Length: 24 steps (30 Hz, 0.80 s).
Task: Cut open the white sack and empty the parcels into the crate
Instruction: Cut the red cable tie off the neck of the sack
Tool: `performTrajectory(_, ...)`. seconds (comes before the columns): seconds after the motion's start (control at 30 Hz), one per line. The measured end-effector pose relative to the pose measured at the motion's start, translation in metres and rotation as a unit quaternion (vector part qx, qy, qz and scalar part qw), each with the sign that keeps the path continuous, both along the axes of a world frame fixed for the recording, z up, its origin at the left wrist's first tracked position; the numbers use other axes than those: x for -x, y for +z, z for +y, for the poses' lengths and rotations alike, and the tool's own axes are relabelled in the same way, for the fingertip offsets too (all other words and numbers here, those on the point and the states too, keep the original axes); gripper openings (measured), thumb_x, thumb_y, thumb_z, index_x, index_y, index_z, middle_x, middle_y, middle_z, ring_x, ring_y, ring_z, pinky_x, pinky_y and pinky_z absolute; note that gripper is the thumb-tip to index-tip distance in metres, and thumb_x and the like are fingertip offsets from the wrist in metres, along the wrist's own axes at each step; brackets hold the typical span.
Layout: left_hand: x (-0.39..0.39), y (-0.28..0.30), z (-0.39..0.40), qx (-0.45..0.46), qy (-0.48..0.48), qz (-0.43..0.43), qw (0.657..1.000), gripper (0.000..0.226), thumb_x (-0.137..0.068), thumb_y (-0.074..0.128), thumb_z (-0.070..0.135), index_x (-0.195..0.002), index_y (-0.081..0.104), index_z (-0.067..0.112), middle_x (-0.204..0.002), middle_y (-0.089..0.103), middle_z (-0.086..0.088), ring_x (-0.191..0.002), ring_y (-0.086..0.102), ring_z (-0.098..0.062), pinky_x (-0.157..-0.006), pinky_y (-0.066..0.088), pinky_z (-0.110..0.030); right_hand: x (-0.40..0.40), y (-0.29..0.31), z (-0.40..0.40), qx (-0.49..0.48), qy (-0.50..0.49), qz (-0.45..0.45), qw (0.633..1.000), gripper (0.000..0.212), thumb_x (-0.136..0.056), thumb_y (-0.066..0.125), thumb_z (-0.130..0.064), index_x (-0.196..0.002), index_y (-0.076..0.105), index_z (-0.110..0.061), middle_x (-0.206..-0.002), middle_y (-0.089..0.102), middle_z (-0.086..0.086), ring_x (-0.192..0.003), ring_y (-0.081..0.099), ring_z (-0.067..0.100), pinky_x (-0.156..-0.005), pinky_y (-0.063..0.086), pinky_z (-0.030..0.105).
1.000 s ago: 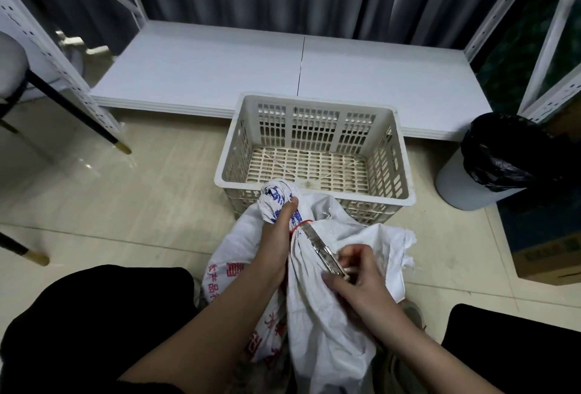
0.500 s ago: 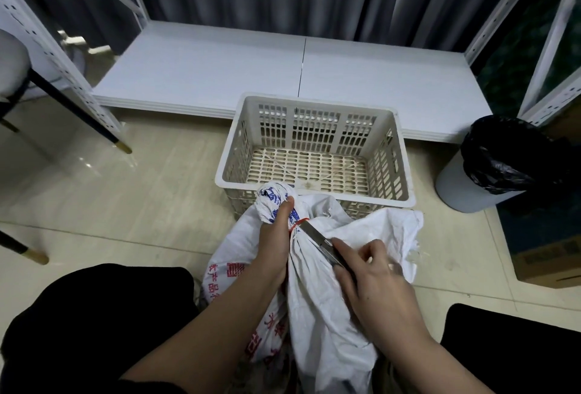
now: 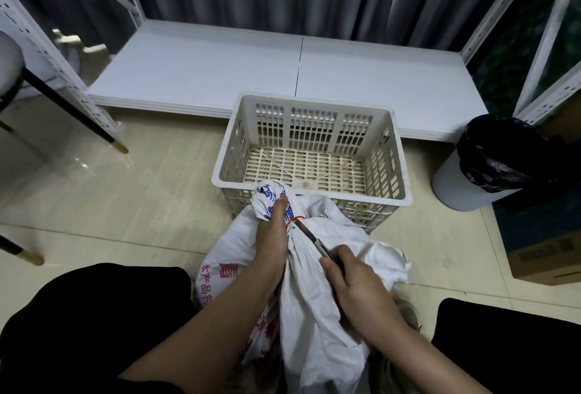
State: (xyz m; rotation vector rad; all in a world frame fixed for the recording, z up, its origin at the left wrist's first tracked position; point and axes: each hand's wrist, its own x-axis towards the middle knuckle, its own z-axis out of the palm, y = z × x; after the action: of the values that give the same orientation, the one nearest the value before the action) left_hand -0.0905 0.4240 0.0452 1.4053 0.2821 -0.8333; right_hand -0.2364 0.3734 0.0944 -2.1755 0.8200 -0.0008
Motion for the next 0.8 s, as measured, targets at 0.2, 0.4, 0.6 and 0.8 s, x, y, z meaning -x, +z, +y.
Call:
performTrajectory(0.2,0.001,0.005,0.000,-0.004,0.008,0.001,1.000,0.057,-0.068,0.056,0.064,-0.088,0.075,0.014,-0.088,0.076,-0.007,-0.091,0.070,-0.028,-0.093,0.052,-0.047,-0.007,-0.014,0.018,-0.176,-0.097,-0.090,0.976,0.030,-0.098,0.049,-0.026,-0.071,0.042,-0.014,-0.061,0.042,-0.007,-0.056,0.040,0.000,-0.058,0.033,0.018)
performTrajectory(0.4,0.000,0.009,0.002,0.001,0.006,-0.001,1.000,0.056,-0.072,0.054,0.059,-0.094,0.073,0.011,-0.095,0.075,-0.010,-0.095,0.069,-0.030,-0.095,0.050,-0.050,-0.006,-0.012,0.013,-0.148,-0.083,-0.083,0.982,0.029,-0.098,0.048,-0.030,-0.073,0.042,-0.016,-0.062,0.047,-0.005,-0.059,0.044,0.003,-0.062,0.035,0.024)
performTrajectory(0.6,0.002,0.010,0.003,0.004,0.005,-0.012,1.000,0.065,-0.067,0.055,0.063,-0.101,0.072,0.010,-0.093,0.075,-0.010,-0.092,0.070,-0.029,-0.092,0.052,-0.050,-0.004,-0.013,0.012,-0.122,-0.083,-0.090,0.985,0.028,-0.097,0.048,-0.030,-0.075,0.041,-0.015,-0.065,0.045,-0.004,-0.062,0.043,0.006,-0.065,0.036,0.024)
performTrajectory(0.8,0.002,0.009,0.002,0.000,0.004,-0.022,1.000,0.036,-0.093,0.049,0.045,-0.094,0.069,0.015,-0.097,0.075,-0.010,-0.095,0.069,-0.029,-0.095,0.051,-0.050,0.000,-0.014,0.010,-0.132,-0.078,-0.090,0.984,0.028,-0.097,0.050,-0.029,-0.075,0.041,-0.014,-0.062,0.044,-0.009,-0.061,0.041,0.004,-0.064,0.034,0.022)
